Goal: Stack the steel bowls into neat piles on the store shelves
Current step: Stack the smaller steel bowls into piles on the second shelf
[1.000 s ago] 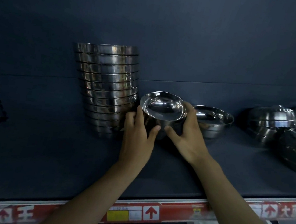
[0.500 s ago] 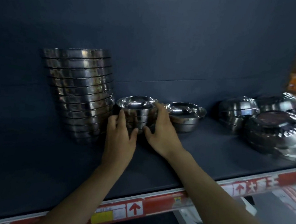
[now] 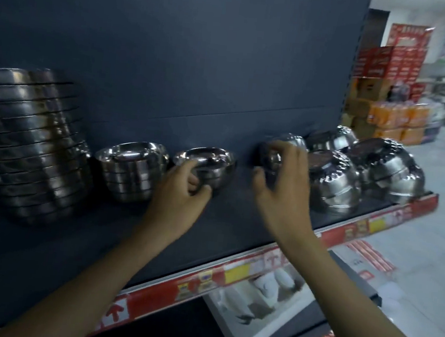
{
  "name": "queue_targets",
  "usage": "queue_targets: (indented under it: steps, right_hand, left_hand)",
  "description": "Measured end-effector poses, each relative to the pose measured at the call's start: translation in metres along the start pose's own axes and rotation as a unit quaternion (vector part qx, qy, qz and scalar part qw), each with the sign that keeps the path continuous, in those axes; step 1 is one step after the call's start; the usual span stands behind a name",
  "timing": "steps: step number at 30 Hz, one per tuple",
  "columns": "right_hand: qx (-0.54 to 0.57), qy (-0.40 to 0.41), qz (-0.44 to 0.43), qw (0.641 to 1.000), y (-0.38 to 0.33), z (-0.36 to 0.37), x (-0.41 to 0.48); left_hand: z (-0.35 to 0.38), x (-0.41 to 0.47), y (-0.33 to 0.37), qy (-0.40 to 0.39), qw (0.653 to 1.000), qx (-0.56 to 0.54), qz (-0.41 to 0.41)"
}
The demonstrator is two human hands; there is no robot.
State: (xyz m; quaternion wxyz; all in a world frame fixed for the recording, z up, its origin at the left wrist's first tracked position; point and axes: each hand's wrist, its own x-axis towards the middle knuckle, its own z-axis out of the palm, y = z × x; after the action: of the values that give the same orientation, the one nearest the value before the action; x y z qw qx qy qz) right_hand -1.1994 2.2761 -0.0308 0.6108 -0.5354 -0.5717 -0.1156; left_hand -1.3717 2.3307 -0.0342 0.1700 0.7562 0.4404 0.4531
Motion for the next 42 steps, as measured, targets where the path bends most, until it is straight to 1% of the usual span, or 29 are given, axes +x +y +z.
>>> queue_targets:
  steps: [2,5,8,11,14,18,21,27,34,37,39,42]
  right_hand:
    - [-0.031,0.042,0.042,0.998,0.024,-0.026,0.002]
    - [-0.064,0.053,0.11,0.99,0.06,-0.06,0.005]
    - [-0.075,0.006,0.188,0.979,0.089,-0.085,0.01]
    - [-0.039,-0.067,0.242,0.967,0.112,-0.097,0.016]
    - [0.001,-0.104,0.274,0.956,0.124,-0.102,0.019]
    - [-0.008,-0.13,0.255,0.958,0.136,-0.102,0.014]
    - [-0.007,-0.115,0.247,0.962,0.143,-0.1,0.011]
    - [0.04,-0.087,0.257,0.962,0.147,-0.097,0.001]
    - [0.081,-0.116,0.263,0.954,0.147,-0.108,-0.002]
    - [0.076,-0.121,0.265,0.954,0.147,-0.11,-0.001]
    - [0.074,-0.118,0.273,0.952,0.148,-0.11,0.0]
    - [0.023,-0.121,0.276,0.953,0.146,-0.112,0.004]
  left_hand:
    - [0.037,0.005,0.021,-0.101,0.995,0.0,-0.025]
    - [0.084,0.011,0.043,-0.2,0.979,0.004,-0.036]
    - [0.116,0.02,0.058,-0.258,0.962,-0.064,-0.062]
    - [0.139,0.028,0.064,-0.288,0.948,-0.122,-0.053]
    - [0.154,0.036,0.064,-0.288,0.943,-0.155,-0.057]
    - [0.161,0.038,0.059,-0.253,0.949,-0.183,-0.052]
    - [0.163,0.037,0.055,-0.24,0.95,-0.198,-0.035]
    - [0.165,0.039,0.05,-0.207,0.954,-0.217,-0.017]
    - [0.166,0.039,0.045,-0.204,0.96,-0.192,-0.013]
    - [0.164,0.039,0.045,-0.215,0.957,-0.191,-0.026]
    - [0.163,0.04,0.046,-0.214,0.951,-0.215,-0.057]
    - [0.162,0.042,0.047,-0.2,0.949,-0.231,-0.082]
